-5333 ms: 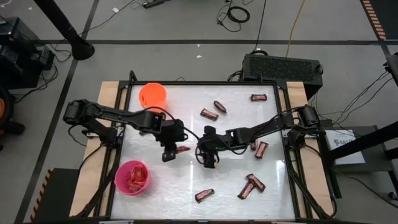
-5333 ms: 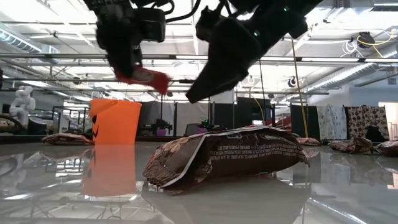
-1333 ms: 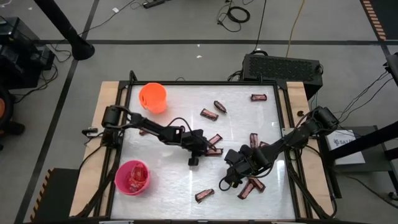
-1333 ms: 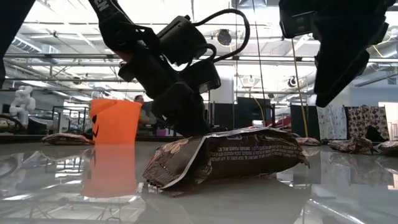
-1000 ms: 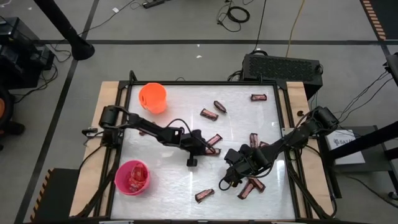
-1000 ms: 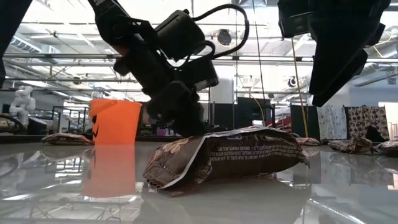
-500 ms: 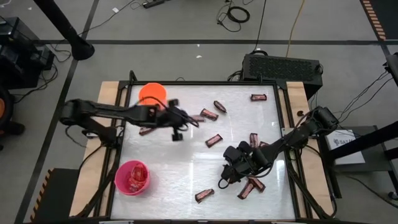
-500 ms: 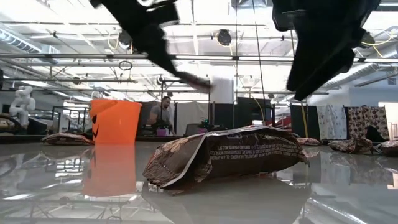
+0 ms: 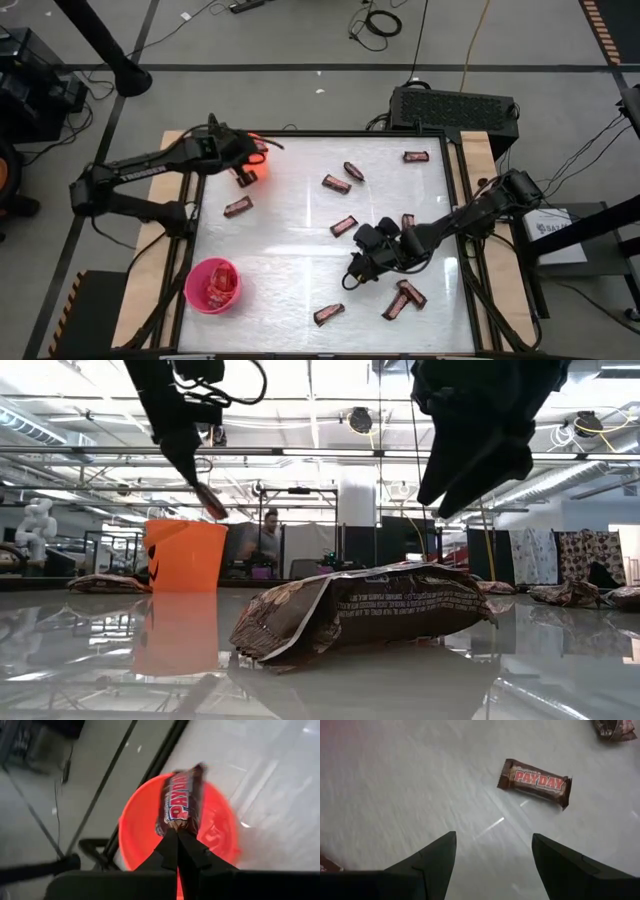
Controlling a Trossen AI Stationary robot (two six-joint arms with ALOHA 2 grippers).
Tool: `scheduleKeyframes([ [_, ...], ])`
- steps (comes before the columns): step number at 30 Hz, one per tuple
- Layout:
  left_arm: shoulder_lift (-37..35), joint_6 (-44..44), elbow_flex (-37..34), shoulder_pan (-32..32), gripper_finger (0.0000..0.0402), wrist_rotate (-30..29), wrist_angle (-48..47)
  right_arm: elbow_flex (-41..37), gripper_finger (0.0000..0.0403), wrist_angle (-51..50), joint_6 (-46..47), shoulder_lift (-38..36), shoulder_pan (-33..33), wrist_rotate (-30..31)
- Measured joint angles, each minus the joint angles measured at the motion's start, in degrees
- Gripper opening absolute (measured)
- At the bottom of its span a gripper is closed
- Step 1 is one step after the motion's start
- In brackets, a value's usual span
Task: Sort candy by brand, put in halloween buckets
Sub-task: Put the brown chocolate bar into the orange bucket
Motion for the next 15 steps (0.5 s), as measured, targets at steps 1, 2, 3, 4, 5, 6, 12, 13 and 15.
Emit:
scheduleKeyframes([
  [1, 0.02, -0.99, 0.00, 1.23, 0.0000, 0.13, -0.32, 0.00, 0.0251, 0.00, -0.33, 0.00, -0.15, -0.23],
  [2, 0.06, -1.35, 0.00, 2.45, 0.0000, 0.66, -0.88, 0.00, 0.0251, 0.05, -0.61, 0.00, -0.35, -0.32],
  [3, 0.10, -1.43, 0.00, 3.55, 0.0000, 1.44, -1.46, 0.00, 0.0251, 0.09, -0.70, 0.00, -0.40, -0.40],
  [4, 0.23, -1.43, 0.00, 4.39, 0.0000, 2.36, -1.79, 0.00, 0.0251, 0.09, -0.75, 0.00, -0.40, -0.47],
  [5, 0.41, -1.44, 0.00, 5.06, 0.0000, 3.61, -1.94, 0.00, 0.0251, 0.09, -0.75, 0.00, -0.39, -0.48],
  [6, 0.62, -1.43, 0.00, 5.66, 0.0000, 4.79, -2.19, 0.02, 0.0251, 0.11, -0.79, 0.00, -0.39, -0.49],
  [12, 1.68, -1.41, 0.00, 7.28, 0.0020, 5.40, -2.27, 0.00, 0.0251, 0.13, -0.70, 0.00, -0.37, -0.59],
  [13, 1.92, -1.40, 0.00, 7.45, 0.0025, 5.39, -2.10, 0.00, 0.0251, 0.15, -0.68, 0.00, -0.37, -0.58],
  [15, 2.43, -1.42, 0.00, 7.46, 0.0036, 5.39, -1.72, 0.00, 0.0251, 0.15, -0.59, 0.00, -0.37, -0.60],
])
